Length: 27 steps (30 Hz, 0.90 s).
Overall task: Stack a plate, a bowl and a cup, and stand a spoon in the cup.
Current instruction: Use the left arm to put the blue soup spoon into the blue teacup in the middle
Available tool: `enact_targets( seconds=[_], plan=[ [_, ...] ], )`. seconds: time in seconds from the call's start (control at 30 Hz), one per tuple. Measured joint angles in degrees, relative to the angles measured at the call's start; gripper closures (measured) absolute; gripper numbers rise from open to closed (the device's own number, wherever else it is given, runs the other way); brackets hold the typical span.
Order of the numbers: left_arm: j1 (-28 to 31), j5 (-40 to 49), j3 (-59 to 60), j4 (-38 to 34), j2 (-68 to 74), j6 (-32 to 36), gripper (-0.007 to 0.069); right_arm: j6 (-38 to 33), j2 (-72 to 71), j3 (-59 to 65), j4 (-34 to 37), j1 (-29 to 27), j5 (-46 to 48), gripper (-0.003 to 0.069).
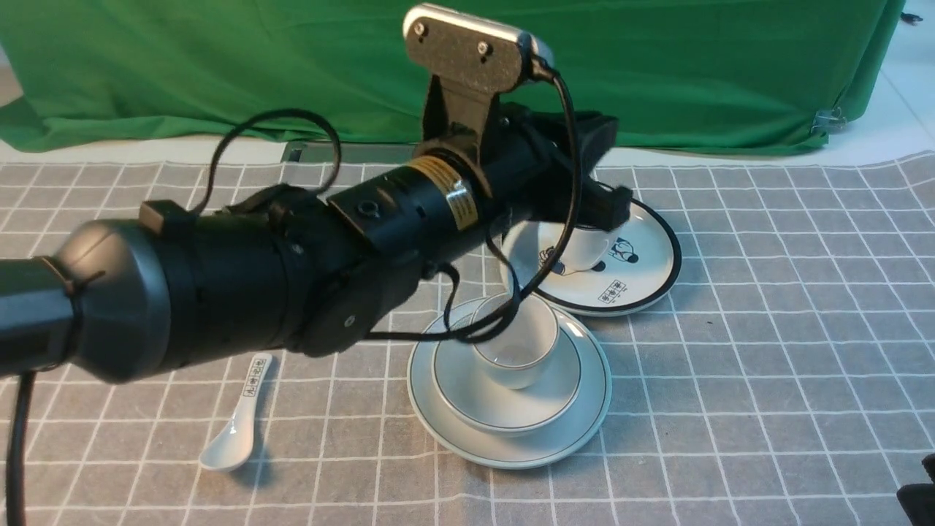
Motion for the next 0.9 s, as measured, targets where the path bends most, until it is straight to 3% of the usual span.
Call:
enact_targets(
  seconds=[0.17,0.5,0.9],
  plan=[
    [3.23,-9.80,4.82,2.40,0.24,-2.12,0.0600,0.40,0.00,0.00,0.06,0.00,0.00,0.0430],
    [6.07,-19.64,6.22,3.76,5.84,-2.32,0.0600,0.45,0.00,0.00,0.11,0.00,-2.60,0.0430],
    [6.07,-23.20,6.29,8.67,10.41,-2.72,0.0593,0.57,0.00,0.00,0.17,0.00,-2.37,0.0430]
  ],
)
